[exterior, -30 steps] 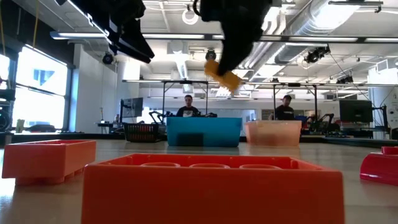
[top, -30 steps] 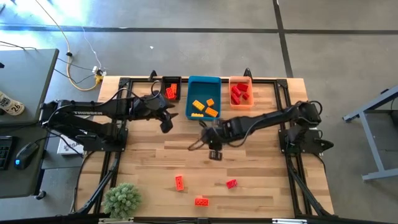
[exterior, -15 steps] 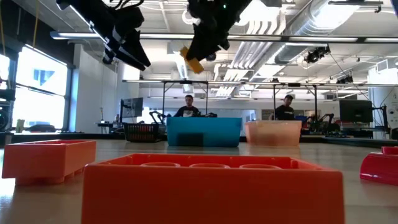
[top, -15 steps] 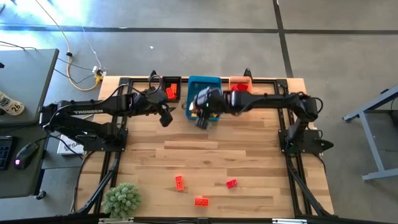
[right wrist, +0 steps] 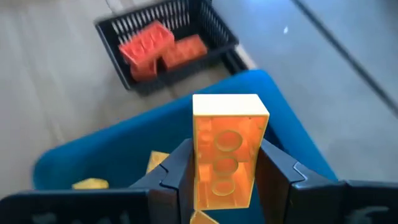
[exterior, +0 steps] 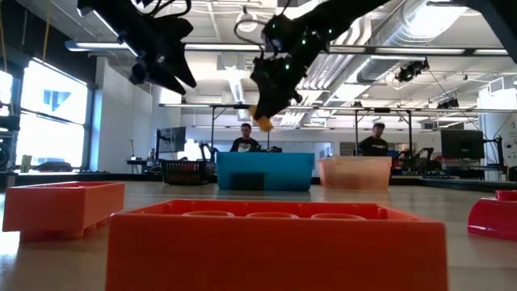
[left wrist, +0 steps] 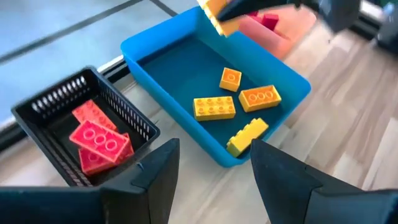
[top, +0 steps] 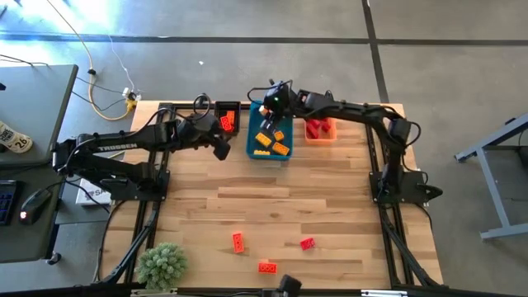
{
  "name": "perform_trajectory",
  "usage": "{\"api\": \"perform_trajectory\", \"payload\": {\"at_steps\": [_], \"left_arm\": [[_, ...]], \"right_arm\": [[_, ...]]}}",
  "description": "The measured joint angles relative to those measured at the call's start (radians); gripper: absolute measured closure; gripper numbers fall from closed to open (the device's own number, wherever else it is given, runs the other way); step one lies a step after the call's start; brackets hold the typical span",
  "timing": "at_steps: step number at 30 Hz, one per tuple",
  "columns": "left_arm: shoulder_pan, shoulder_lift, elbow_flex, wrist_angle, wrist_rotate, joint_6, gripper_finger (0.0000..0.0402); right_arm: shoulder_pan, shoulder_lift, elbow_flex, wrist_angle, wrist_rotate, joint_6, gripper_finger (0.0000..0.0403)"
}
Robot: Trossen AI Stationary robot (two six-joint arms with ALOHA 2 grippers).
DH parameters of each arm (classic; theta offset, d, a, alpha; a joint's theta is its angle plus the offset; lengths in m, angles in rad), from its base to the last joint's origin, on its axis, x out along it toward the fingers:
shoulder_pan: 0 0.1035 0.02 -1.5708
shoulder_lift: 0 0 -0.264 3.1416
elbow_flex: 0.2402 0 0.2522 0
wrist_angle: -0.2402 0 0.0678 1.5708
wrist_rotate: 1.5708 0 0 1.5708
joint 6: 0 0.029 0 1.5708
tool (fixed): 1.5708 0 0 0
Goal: Sort & place blocks by color
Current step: Put the yellow game piece into the blue bin
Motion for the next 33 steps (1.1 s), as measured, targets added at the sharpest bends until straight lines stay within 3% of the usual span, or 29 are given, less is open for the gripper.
{"api": "perform_trajectory", "payload": {"at_steps": [10, 19, 23, 33], "left_arm": [[0.006, 0.0, 0.0, 0.0, 0.0, -0.295, 0.0216], [-0.031, 0.0, 0.0, -0.002, 0.009, -0.434, 0.0216], [-0.06, 0.0, 0.0, -0.001, 0.061, -0.464, 0.0216], [-0.161, 0.022, 0.0, 0.0, 0.183, -0.467, 0.0216]], "right_arm": [[-0.048, 0.113, 0.0, -0.021, -0.136, 0.002, 0.0296], [-0.052, 0.159, 0.0, -0.029, -0.141, -0.066, 0.0296], [-0.063, 0.161, 0.0, -0.028, -0.14, -0.108, 0.0294], [-0.098, 0.161, 0.0, -0.015, -0.14, -0.121, 0.0217]]}}
